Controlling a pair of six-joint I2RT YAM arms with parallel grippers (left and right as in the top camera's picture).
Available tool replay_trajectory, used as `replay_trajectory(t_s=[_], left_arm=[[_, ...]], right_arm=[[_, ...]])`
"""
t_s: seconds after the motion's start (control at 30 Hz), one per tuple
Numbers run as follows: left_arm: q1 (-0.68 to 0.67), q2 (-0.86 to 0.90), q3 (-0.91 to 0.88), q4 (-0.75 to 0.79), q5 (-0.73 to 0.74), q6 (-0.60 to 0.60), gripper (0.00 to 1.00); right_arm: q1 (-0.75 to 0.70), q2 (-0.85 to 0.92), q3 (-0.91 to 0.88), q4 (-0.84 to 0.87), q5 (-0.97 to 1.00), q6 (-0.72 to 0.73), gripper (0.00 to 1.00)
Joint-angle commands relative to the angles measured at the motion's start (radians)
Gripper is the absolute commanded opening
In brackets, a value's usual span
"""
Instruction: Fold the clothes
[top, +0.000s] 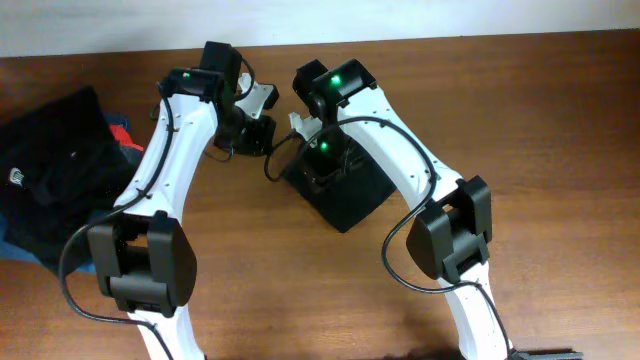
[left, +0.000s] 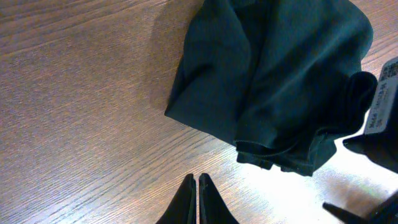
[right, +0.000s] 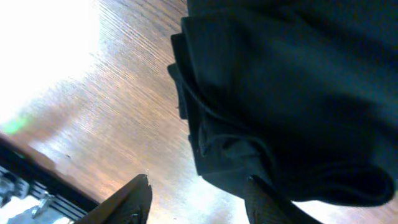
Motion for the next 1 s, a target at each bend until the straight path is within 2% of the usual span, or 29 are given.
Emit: replay_trajectory(t_s=[0.0,0.1,0.13,0.33,0.47,0.6,0.7,0.77,0.97], left_arm=[[-0.003,-0.003,0.0,0.003,-0.01,-0.002,0.04],[-0.003,-0.003,0.0,0.003,-0.01,-0.002,0.04],[-0.003,-0.003,0.0,0.004,-0.01,-0.002,0.04],[-0.003,-0.003,-0.001,0.003,-0.01,-0.002,0.04],[-0.003,-0.003,-0.001,0.002,-0.01,-0.002,0.04],[-0.003,-0.003,-0.001,-0.005,-0.01,-0.002,0.04],[-0.003,-0.003,-0.001,-0.005,-0.01,-0.002,0.04],[-0.003,-0.003,-0.001,-0.005,-0.01,-0.002,0.04],[-0.003,-0.003,-0.001,0.003,-0.01,-0.002,0.04]], right_arm=[[-0.033,-0.017,0.015,0.004,0.111,-0.005,0.53],[-0.113,-0.017,0.015,0.007,0.282,0.125,0.57],[-0.151,-0.017,0.015,0.006,0.261,0.137,0.61],[-0.228,-0.017,0.004,-0.007,0.092,0.054,0.69],[-0.229,-0.017,-0.05,0.063,0.093,0.056,0.68],[-0.23,-0.017,-0.163,0.193,0.105,0.122,0.6],[-0.231,-0.017,-0.251,0.256,0.122,0.16,0.59],[-0.225,-0.017,-0.294,0.239,0.122,0.159,0.58],[-0.207,-0.021,-0.28,0.111,0.076,0.077,0.55]])
